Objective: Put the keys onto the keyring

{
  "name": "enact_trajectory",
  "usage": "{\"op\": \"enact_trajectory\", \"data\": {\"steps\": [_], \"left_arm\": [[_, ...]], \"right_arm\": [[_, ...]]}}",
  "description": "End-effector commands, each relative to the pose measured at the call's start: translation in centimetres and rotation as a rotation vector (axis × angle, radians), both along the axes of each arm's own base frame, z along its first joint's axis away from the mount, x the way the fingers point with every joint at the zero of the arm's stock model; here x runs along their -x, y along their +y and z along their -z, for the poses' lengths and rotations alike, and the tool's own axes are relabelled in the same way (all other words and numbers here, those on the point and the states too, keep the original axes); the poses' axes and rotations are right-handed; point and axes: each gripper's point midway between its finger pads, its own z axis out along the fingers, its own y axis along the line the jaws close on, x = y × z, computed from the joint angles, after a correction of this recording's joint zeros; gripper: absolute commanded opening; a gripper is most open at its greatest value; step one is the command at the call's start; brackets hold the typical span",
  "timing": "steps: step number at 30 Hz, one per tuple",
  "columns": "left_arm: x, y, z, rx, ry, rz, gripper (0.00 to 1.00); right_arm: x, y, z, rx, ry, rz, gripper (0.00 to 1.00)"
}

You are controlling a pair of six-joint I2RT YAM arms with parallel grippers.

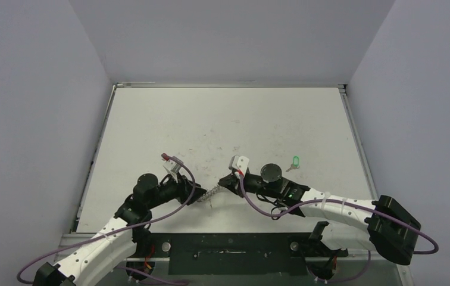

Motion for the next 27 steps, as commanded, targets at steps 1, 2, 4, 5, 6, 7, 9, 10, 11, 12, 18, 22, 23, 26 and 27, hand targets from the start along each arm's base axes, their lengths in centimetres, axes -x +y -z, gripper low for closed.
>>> {"op": "enact_trajectory", "data": {"steps": [1, 2, 4, 5, 6, 7, 9, 10, 11, 12, 18, 22, 23, 26, 27], "left_arm": [[0.7, -1.4, -0.5, 0.004, -0.063, 0.044, 0.4], [0.9, -1.6, -0.2, -0.004, -0.063, 0.048, 0.4], [1.2, -2.0, 0.3, -0.014, -0.07, 0.054, 0.4], [1.3, -2.2, 0.4, -0.015, -0.077, 0.059, 0.4], [1.4, -2.4, 0.4, -0.015, -0.086, 0.061, 0.4], [1.5, -2.6, 0.6, -0.016, -0.09, 0.063, 0.4], [1.5, -2.9, 0.5, -0.003, -0.114, 0.067, 0.4], [1.5, -3.0, 0.4, 0.004, -0.126, 0.072, 0.4], [1.6, -3.2, 0.3, 0.008, -0.14, 0.079, 0.41], [1.5, -3.2, 0.1, 0.012, -0.155, 0.079, 0.42], [1.6, -3.1, -2.7, 0.034, -0.329, 0.111, 0.5], [2.0, -2.7, -4.5, 0.016, -0.437, 0.136, 0.51], [1.9, -2.5, -4.7, 0.012, -0.458, 0.128, 0.51], [1.5, -1.9, -4.7, -0.015, -0.491, 0.102, 0.49], [1.4, -1.9, -4.4, -0.031, -0.499, 0.105, 0.48]], "right_arm": [[-1.3, -0.1, -3.6, -0.184, 0.081, 0.067, 0.0], [-1.5, -0.2, -3.4, -0.188, 0.101, 0.077, 0.0], [-1.6, -0.1, -2.9, -0.187, 0.13, 0.078, 0.0], [-1.6, -0.1, -2.6, -0.182, 0.142, 0.076, 0.0], [-1.5, 0.0, -2.3, -0.181, 0.156, 0.075, 0.0], [-1.5, 0.0, -2.0, -0.183, 0.172, 0.077, 0.0], [-1.5, 0.1, -2.0, -0.209, 0.196, 0.082, 0.0], [-1.5, 0.1, -2.0, -0.225, 0.2, 0.079, 0.0], [-1.3, 0.1, -1.8, -0.236, 0.204, 0.076, 0.0], [-1.2, 0.1, -1.9, -0.25, 0.203, 0.067, 0.0], [0.0, -0.2, -1.8, -0.258, 0.152, 0.0, 0.0], [0.6, -0.3, -2.1, -0.248, 0.113, -0.048, 0.0], [0.7, -0.3, -2.1, -0.243, 0.103, -0.062, 0.0], [1.2, -0.2, -2.1, -0.232, 0.095, -0.102, 0.0], [1.3, -0.2, -2.2, -0.231, 0.093, -0.11, 0.0]]}}
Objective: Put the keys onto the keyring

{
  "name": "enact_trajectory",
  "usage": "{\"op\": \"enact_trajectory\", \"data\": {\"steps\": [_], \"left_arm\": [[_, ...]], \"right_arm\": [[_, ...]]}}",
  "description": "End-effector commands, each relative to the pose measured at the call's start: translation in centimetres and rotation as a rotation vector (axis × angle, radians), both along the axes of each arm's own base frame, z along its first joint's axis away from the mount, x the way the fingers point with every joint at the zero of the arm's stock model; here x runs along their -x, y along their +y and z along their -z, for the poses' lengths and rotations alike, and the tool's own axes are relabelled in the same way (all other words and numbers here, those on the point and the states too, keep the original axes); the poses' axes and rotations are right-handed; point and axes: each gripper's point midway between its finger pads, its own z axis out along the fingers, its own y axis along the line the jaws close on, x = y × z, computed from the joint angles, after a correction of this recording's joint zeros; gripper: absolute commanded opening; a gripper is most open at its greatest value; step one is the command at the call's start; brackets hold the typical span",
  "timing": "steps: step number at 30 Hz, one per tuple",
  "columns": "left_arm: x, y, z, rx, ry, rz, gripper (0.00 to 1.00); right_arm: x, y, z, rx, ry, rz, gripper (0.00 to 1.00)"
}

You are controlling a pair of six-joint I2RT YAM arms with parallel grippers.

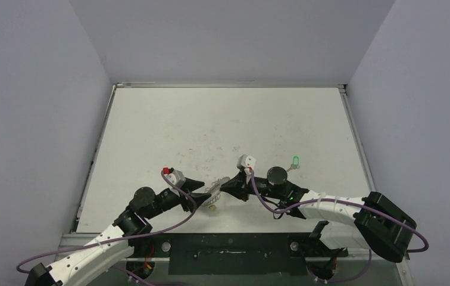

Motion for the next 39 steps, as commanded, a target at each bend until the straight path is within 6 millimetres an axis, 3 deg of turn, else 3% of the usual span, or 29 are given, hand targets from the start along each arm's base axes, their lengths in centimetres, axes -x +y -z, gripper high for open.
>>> {"op": "enact_trajectory", "data": {"steps": [1, 6, 10, 16, 24, 39], "left_arm": [[-0.6, 0.1, -1.1, -0.049, -0.112, -0.004, 0.48], [-0.2, -1.0, 0.2, -0.103, -0.165, 0.089, 0.48], [-0.1, -1.8, -0.1, -0.099, -0.22, 0.137, 0.45], [0.7, -2.8, -1.4, -0.058, -0.279, 0.21, 0.27], [2.1, -3.5, -0.9, -0.054, -0.255, 0.298, 0.33], [1.5, -4.7, -1.9, -0.024, -0.272, 0.296, 0.3]], "right_arm": [[0.7, 0.7, -4.2, -0.111, -0.127, -0.091, 0.0], [1.4, 1.0, -4.7, -0.119, -0.136, -0.143, 0.0], [1.7, 1.1, -5.0, -0.119, -0.141, -0.168, 0.0], [1.7, 1.2, -5.3, -0.124, -0.144, -0.172, 0.0], [1.7, 1.3, -5.7, -0.134, -0.148, -0.174, 0.0], [1.9, 1.4, -6.0, -0.141, -0.141, -0.184, 0.0]]}}
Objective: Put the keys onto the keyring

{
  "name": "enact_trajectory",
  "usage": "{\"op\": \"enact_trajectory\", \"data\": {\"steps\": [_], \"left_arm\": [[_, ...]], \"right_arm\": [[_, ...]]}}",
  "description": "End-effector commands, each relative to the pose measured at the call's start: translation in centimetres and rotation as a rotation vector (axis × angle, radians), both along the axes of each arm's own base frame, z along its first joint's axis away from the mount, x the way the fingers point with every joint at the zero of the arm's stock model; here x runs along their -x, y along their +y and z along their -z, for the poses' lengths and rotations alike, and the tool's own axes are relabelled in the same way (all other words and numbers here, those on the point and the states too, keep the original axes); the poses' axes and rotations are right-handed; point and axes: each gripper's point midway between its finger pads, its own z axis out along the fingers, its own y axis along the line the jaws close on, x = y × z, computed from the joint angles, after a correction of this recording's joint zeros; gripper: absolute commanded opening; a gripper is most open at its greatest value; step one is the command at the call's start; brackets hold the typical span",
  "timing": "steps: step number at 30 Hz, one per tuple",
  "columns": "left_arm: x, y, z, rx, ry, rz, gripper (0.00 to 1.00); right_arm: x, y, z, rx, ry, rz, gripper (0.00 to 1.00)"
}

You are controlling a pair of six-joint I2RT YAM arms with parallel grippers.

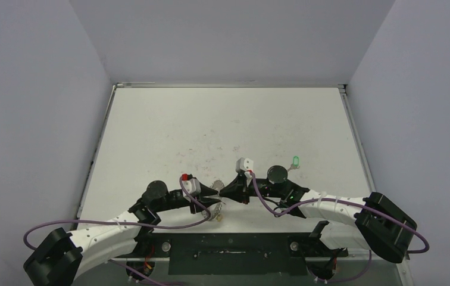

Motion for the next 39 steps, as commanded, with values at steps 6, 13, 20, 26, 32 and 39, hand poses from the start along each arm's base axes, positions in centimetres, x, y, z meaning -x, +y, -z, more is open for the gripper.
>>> {"op": "enact_trajectory", "data": {"steps": [6, 13, 20, 26, 32, 39], "left_arm": [[-0.6, -1.6, -3.6, 0.089, -0.084, 0.022, 0.23], [-0.9, -1.9, -3.7, 0.09, -0.086, 0.022, 0.1], [-1.1, -1.8, -3.8, 0.092, -0.083, 0.009, 0.0], [-1.3, -1.4, -3.9, 0.089, -0.087, -0.016, 0.0], [-1.2, -1.7, -4.3, 0.092, -0.09, 0.0, 0.13], [-1.3, -2.2, -4.4, 0.107, -0.08, 0.017, 0.08]], "right_arm": [[-0.5, 1.0, -5.3, -0.132, -0.111, -0.027, 0.0], [-0.4, 0.9, -5.1, -0.121, -0.11, -0.03, 0.0], [-0.3, 0.8, -4.8, -0.112, -0.107, -0.034, 0.0], [-0.2, 0.7, -4.8, -0.108, -0.11, -0.037, 0.0], [-0.2, 0.8, -5.0, -0.112, -0.113, -0.041, 0.0], [-0.2, 0.8, -4.8, -0.109, -0.108, -0.041, 0.0]]}}
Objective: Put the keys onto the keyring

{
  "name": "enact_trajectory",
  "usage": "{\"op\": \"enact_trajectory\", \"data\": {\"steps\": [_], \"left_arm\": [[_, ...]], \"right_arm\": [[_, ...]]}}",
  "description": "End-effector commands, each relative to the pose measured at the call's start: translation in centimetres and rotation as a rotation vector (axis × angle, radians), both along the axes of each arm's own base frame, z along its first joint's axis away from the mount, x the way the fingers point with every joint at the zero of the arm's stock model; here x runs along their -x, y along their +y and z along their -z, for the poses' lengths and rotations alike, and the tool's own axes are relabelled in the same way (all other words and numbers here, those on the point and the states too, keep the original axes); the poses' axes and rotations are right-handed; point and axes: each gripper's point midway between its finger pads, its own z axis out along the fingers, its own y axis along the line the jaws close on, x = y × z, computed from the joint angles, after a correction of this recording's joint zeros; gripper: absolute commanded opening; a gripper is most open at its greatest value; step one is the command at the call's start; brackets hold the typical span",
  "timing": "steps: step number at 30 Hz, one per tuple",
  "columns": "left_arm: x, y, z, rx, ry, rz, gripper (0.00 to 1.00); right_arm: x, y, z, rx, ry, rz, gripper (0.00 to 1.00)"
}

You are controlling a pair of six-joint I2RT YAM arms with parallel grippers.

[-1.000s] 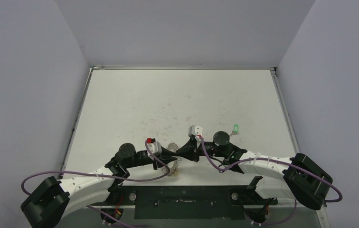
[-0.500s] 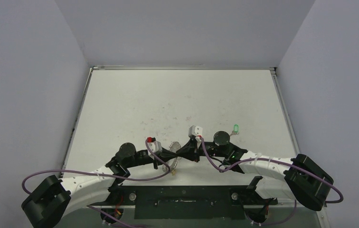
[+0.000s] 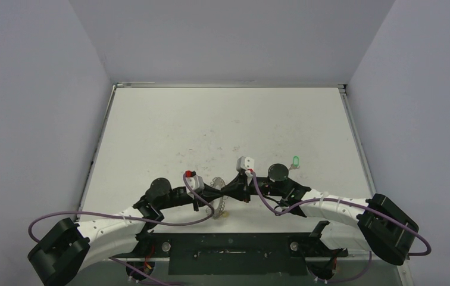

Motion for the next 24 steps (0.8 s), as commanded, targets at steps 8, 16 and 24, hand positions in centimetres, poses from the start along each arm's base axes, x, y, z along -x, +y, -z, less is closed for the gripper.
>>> {"op": "enact_trajectory", "data": {"steps": [8, 16, 24], "left_arm": [[-0.2, -0.8, -3.5, 0.09, -0.061, 0.011, 0.0], [-0.6, 0.3, -2.4, 0.051, -0.045, -0.051, 0.0], [-0.5, 0.6, -2.0, 0.035, -0.039, -0.061, 0.0]], "right_arm": [[-0.2, 0.9, -4.2, -0.091, -0.096, -0.022, 0.01], [-1.1, 0.4, -4.7, -0.069, -0.124, 0.03, 0.38], [-0.8, -0.7, -4.0, 0.006, -0.183, 0.019, 0.42]]}}
